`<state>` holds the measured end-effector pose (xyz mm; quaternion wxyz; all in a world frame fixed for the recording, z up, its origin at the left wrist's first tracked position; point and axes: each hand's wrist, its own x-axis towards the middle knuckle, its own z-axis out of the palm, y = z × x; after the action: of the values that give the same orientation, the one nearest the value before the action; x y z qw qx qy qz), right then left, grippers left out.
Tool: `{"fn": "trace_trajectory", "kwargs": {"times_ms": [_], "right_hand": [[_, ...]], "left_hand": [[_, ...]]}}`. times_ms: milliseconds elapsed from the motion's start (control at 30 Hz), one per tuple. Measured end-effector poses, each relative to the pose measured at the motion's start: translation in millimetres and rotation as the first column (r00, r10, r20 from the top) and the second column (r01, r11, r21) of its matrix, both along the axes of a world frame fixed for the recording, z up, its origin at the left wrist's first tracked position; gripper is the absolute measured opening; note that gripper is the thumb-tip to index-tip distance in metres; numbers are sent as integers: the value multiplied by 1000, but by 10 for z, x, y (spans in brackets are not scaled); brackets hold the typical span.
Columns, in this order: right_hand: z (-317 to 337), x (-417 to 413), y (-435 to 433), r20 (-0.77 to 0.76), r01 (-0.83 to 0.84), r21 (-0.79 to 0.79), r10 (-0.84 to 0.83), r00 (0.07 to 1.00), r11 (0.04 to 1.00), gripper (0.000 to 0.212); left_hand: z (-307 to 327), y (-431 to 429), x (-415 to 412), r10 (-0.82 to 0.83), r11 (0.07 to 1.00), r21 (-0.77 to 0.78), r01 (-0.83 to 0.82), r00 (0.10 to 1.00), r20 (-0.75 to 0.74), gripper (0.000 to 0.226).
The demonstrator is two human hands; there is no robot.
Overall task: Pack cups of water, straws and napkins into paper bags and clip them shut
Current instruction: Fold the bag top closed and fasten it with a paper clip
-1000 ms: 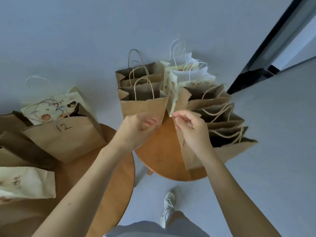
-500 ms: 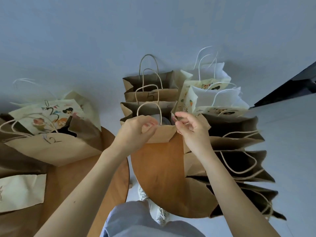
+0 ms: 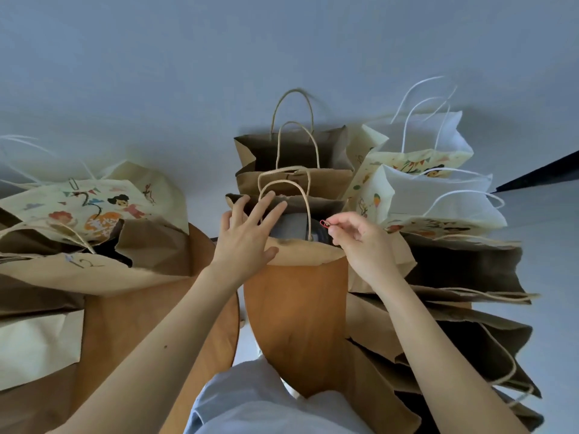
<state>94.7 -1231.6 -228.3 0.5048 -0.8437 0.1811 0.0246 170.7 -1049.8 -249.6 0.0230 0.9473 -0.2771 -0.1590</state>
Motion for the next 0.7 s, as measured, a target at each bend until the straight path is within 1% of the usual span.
{"fn": "trace_trajectory", "kwargs": {"times_ms": [67,167,233,300,367,467,633,700], "right_hand": [[-40,44,-24,-9,-21,-2,21,1000,1000,15],[-88,115,-54,-23,-38,8,38,999,999,15],[-101,171,-59,-33,-45,13,45,998,999,17],[-111,230,-60,-46,-46,24,47,998,999,18],[-127,282,-62,-54,-43,35,44,998,998,19],[-153,344,-53,-53,-37,35,39,998,999,20],[-195,375,-28,-27,-58,19,58,998,998,23],[-204,364,-17,20,-72,-32,73,997,997,22]], "left_hand": [[-85,-24,35,17,1000,16,-17,999,29,85],[-145,-73,101,50,996,-80,-42,994,101,86],[-179,-106,150,76,993,-105,-62,989,127,84],[-210,-121,201,92,988,-135,-72,984,150,75],[-240,-139,237,113,984,-154,-91,983,143,58],[-313,-137,267,95,973,-224,-49,975,199,36],[-455,-108,263,103,929,-369,-26,976,190,23],[-478,-97,270,106,913,-408,-21,976,188,15]]}}
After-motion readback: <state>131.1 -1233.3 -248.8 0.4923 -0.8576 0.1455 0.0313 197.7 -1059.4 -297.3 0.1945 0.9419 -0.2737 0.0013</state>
